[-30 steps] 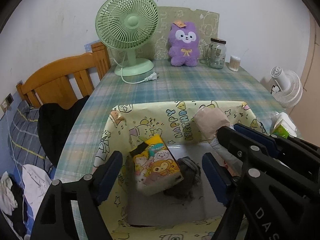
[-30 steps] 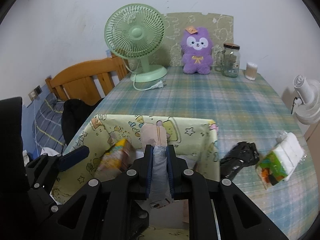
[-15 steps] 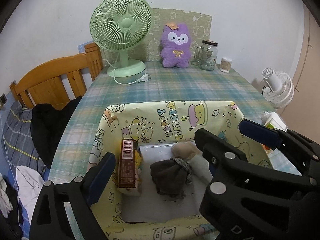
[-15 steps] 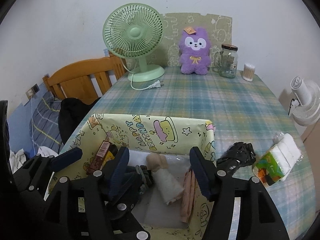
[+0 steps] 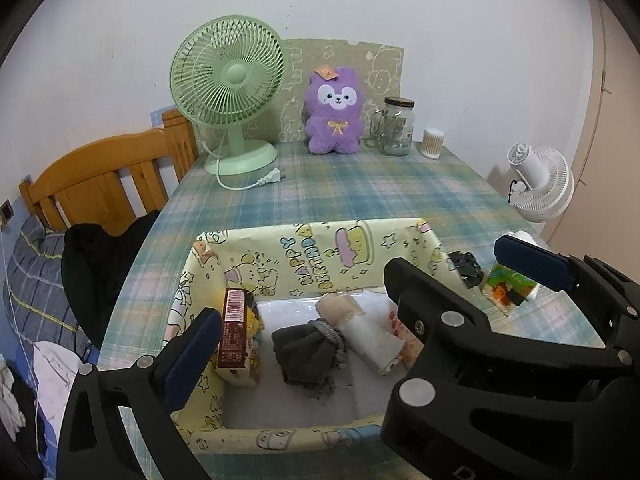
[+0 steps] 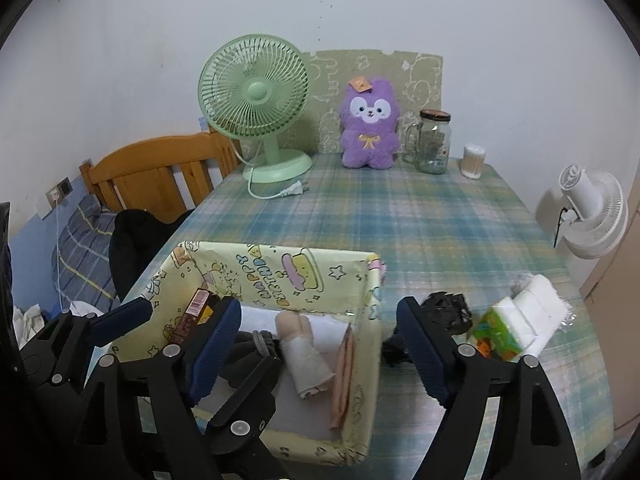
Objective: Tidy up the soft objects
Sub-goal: 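Withdraw both grippers from the box toward the black bag and green packet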
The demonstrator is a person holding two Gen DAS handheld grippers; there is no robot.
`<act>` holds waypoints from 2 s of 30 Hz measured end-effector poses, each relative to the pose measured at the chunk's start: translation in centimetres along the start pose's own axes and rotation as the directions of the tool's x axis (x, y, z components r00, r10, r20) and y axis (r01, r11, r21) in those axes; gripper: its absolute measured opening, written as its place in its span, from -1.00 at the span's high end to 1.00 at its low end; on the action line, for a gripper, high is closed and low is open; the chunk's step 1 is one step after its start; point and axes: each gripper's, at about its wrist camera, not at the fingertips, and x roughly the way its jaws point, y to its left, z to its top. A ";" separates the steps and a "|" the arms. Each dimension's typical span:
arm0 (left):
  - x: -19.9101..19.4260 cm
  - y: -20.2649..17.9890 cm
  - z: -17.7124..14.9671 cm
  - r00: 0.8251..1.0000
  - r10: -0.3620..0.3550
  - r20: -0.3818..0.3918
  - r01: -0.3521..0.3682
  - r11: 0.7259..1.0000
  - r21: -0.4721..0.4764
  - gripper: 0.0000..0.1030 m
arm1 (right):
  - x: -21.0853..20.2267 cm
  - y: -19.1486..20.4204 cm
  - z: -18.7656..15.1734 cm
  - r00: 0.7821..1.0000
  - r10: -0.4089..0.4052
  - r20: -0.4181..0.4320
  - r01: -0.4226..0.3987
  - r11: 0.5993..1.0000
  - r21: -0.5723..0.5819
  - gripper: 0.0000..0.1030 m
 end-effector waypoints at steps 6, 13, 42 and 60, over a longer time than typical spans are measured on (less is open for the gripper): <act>-1.6 -1.7 0.2 0.999 0.020 0.047 -0.022 0.999 0.040 -1.00 | -1.7 -1.0 -0.1 0.998 -0.052 0.034 0.051 0.999 0.017 -0.71; -3.0 -3.1 0.5 0.996 -0.018 0.090 0.013 0.998 0.057 -1.00 | -4.0 -1.9 -0.2 0.994 -0.071 0.078 0.070 0.997 0.024 -0.72; -4.8 -11.6 0.0 0.991 -0.034 0.127 0.026 0.998 0.057 -0.99 | -9.1 -10.1 -1.8 0.980 -0.140 0.139 0.120 0.983 0.142 -0.73; -4.5 -16.1 -0.2 0.986 -0.087 0.140 0.081 0.996 0.049 -0.97 | -10.5 -14.4 -2.7 0.972 -0.169 0.166 0.154 0.983 0.101 -0.99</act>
